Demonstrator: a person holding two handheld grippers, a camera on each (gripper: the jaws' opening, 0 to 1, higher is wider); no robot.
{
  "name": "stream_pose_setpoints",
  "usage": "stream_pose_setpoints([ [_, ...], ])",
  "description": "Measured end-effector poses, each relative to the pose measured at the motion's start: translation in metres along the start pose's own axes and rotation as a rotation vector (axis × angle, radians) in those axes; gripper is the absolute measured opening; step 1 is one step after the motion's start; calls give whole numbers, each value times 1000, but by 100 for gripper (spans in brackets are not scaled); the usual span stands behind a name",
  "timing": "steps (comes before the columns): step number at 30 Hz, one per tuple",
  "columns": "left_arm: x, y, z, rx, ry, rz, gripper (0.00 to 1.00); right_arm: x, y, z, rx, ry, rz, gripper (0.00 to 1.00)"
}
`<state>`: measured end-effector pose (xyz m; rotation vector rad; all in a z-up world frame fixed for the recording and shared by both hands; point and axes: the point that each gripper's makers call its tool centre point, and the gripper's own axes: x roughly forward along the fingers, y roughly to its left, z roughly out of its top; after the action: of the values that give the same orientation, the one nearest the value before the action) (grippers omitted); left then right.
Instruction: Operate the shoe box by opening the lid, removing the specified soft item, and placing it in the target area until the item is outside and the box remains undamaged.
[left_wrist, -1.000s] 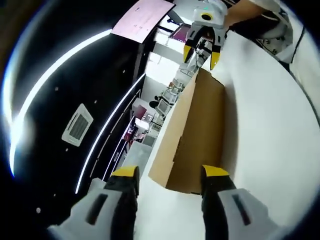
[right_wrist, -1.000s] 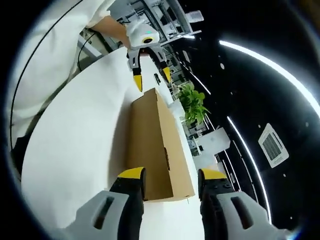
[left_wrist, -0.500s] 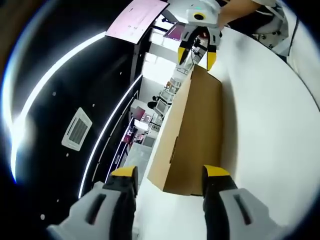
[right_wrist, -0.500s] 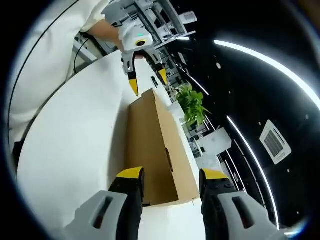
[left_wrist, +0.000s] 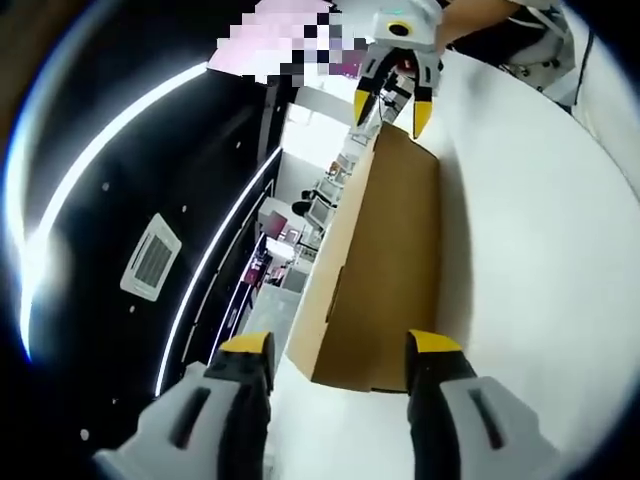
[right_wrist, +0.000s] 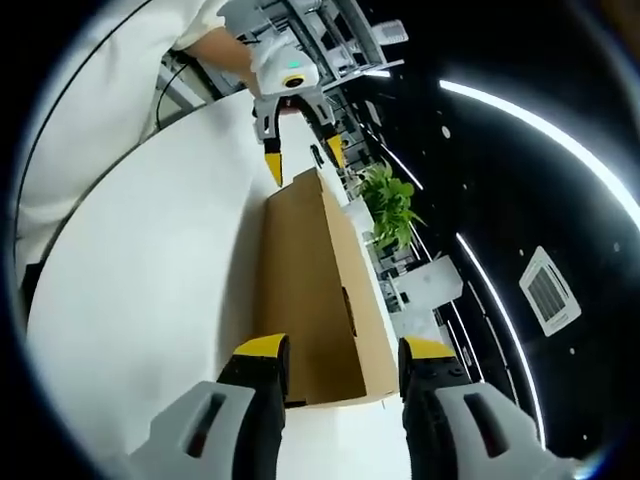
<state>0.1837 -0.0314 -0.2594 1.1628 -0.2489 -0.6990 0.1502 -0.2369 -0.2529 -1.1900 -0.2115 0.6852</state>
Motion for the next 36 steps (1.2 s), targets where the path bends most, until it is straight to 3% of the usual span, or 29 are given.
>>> stream_pose_setpoints([
  [2, 1, -1, -1, 8, 9, 2, 54, 1, 3, -2, 70, 0, 16, 44],
  [3, 2, -1, -2, 8, 14, 4, 53, 1, 3, 3, 99, -40, 19, 44],
  [7, 2, -1, -3, 12, 13, 7, 53, 2, 3, -9, -24, 39, 5, 43],
  [10, 2, -1, -4, 15, 19, 13, 53, 3, 7, -1, 9, 0, 17, 43],
  [13, 2, -1, -5, 17, 24, 6, 53, 2, 3, 0, -22, 9, 0, 39],
  [16, -1, 0, -4, 68, 48, 22, 53, 0, 1, 5, 6, -7, 2, 36],
  [19, -2, 0, -4, 30, 51, 20, 43, 1, 3, -1, -54, 25, -3, 36],
  [21, -2, 2, -8, 10, 69, 28, 40, 3, 4, -5, -29, 32, -2, 36],
  [24, -1, 2, -10, 0, 69, 23, 41, 1, 2, 3, 12, -5, -4, 36],
  [27, -1, 2, -11, 16, 71, 20, 42, 1, 1, 2, -82, 27, -11, 37],
  [31, 1, 4, -10, 37, 83, 24, 41, 4, 4, 1, -24, 9, -1, 36],
  [34, 3, 4, -8, 52, 82, 28, 40, 6, 6, -8, -98, 54, -5, 35],
  [36, 4, 5, -8, 54, 77, 32, 40, 7, 9, -8, -92, 54, 0, 34],
])
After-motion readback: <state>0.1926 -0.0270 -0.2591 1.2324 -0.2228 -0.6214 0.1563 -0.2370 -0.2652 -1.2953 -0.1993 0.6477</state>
